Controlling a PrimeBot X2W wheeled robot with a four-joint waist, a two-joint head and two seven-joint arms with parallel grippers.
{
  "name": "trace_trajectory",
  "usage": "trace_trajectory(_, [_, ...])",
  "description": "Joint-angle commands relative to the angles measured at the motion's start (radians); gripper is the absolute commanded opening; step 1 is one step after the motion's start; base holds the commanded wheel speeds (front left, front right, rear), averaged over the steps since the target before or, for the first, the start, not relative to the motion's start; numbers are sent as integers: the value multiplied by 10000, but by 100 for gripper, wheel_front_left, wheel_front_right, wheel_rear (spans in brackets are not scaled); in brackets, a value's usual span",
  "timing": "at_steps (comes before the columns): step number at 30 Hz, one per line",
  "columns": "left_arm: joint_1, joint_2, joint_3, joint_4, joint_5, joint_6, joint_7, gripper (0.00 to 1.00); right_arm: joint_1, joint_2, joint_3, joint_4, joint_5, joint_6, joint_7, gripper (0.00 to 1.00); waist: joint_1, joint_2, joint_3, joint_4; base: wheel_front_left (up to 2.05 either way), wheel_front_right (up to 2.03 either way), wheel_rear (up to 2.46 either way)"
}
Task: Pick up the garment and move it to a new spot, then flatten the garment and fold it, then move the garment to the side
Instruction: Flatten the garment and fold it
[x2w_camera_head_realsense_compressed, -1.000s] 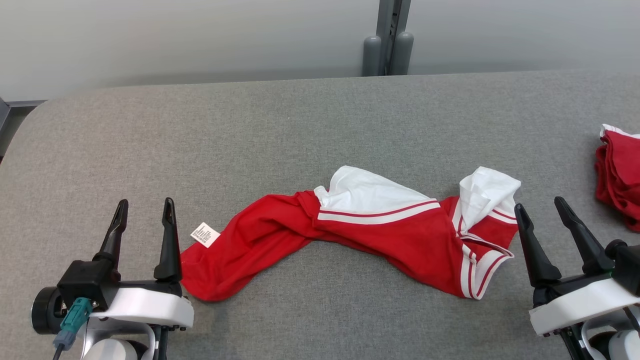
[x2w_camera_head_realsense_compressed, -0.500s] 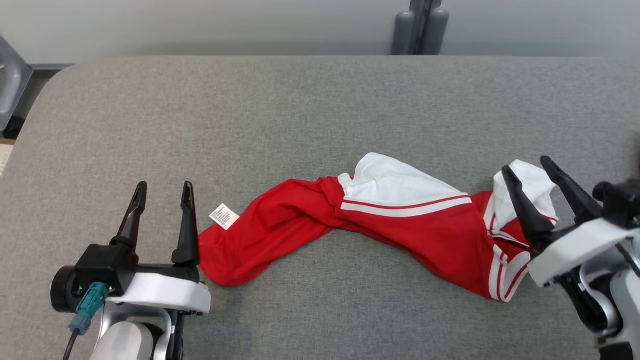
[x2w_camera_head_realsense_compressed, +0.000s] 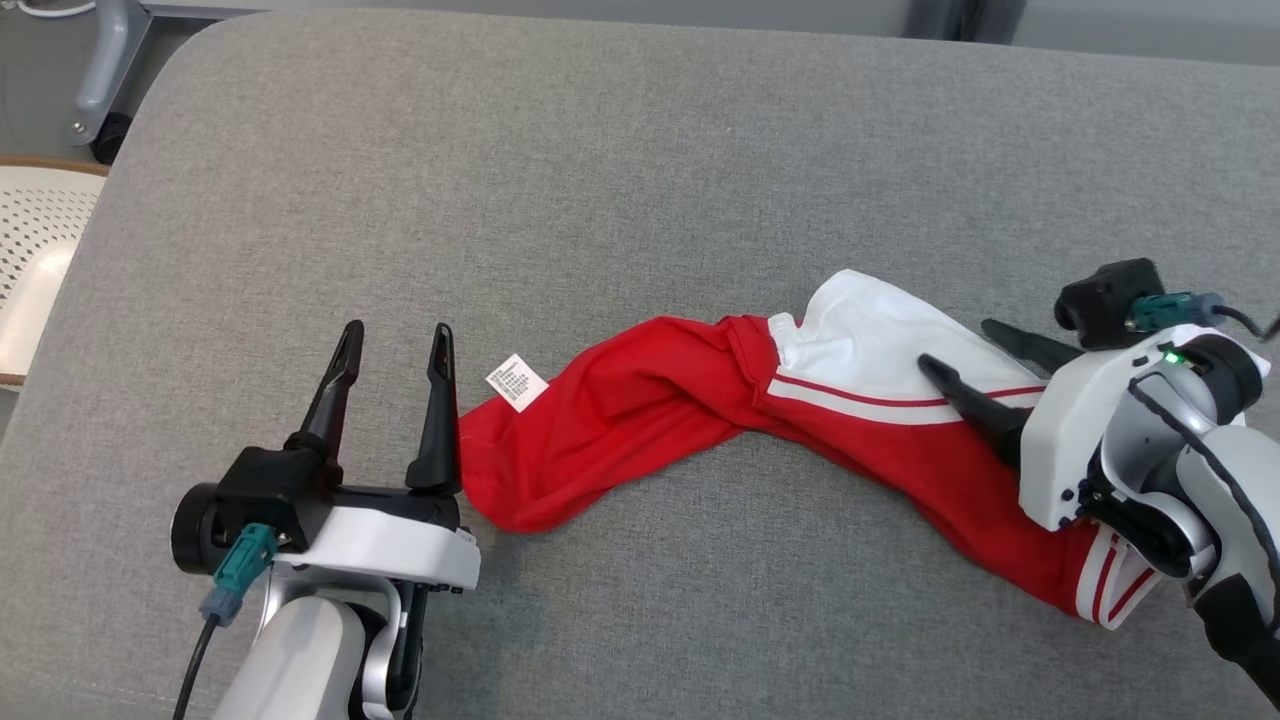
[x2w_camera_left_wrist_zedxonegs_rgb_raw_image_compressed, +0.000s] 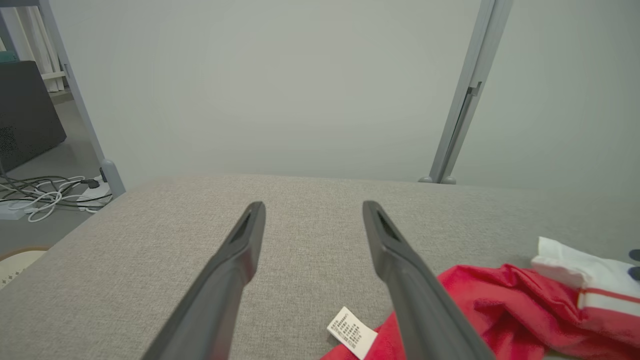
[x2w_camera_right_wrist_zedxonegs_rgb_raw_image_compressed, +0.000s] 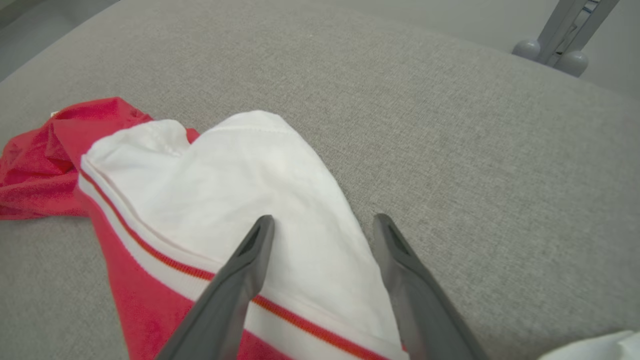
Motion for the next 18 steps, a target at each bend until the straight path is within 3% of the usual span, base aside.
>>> trace_trajectory(1, [-215, 5, 55, 52, -25, -9, -84, 100, -157, -126, 257, 137, 168, 1, 235, 100, 0, 0, 47, 28, 0, 0, 0])
trace_trajectory(6, [-236, -78, 154, 185, -65, -16, -166, 100, -560, -368, 1322, 509, 867, 1, 813, 97, 0, 0, 96, 19, 0, 0, 0])
trace_trajectory(7, [-256, -70, 173, 209, -63, -36, -188, 100, -612, -392, 1417, 564, 993, 1, 730, 44, 0, 0, 101, 19, 0, 0, 0])
trace_trajectory(8, [-265, -62, 189, 231, -66, -58, -195, 100, -640, -417, 1524, 602, 1080, 1, 652, 0, 0, 0, 111, 15, 0, 0, 0])
trace_trajectory(18, [-135, 8, 380, 173, 69, 21, -253, 100, -1132, -802, 1850, 443, 1164, 1, -1587, 0, 0, 0, 117, -259, 0, 0, 0])
